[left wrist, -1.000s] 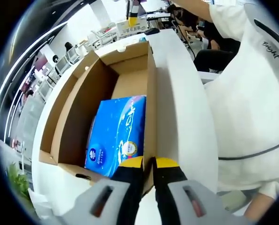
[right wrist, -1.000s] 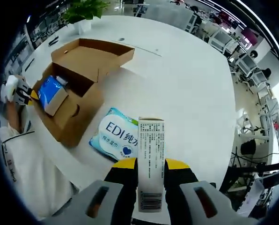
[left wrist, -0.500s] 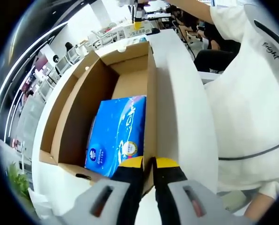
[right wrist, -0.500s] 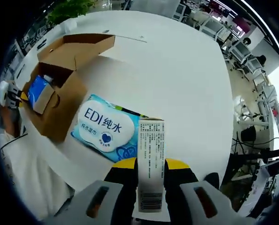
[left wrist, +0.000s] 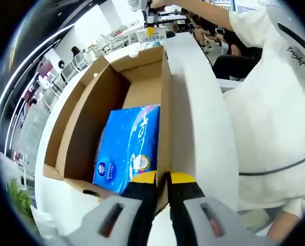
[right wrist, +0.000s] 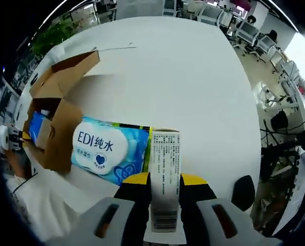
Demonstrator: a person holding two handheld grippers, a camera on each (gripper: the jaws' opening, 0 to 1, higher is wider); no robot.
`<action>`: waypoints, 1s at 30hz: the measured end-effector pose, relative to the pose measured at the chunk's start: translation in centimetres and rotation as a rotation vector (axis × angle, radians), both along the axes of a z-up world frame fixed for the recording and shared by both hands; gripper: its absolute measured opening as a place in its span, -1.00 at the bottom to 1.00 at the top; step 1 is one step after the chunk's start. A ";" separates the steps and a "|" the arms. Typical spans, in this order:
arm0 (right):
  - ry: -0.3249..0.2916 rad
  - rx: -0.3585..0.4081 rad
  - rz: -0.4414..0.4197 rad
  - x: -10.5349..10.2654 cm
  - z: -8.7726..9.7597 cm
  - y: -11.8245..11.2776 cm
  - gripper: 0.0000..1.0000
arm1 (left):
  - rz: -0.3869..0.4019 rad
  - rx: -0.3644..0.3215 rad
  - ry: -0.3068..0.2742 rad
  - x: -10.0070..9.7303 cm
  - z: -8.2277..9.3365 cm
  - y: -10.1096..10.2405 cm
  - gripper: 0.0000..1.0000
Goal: Operate the shoe box by opening the lid, removing the specified soft item, and placing it in the target area until the item is outside and the box remains undamaged.
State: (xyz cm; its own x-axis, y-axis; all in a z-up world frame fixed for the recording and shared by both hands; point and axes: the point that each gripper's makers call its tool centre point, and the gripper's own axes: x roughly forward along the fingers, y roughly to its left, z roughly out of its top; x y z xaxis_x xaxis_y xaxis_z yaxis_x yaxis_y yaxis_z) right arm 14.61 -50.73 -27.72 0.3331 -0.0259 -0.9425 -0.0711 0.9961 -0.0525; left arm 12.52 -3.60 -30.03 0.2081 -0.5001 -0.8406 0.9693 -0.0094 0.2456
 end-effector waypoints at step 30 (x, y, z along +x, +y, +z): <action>0.090 -0.047 -0.038 2.2 -3.7 -2.0 -0.60 | -0.005 -0.013 0.011 0.0 0.1 -0.1 -0.87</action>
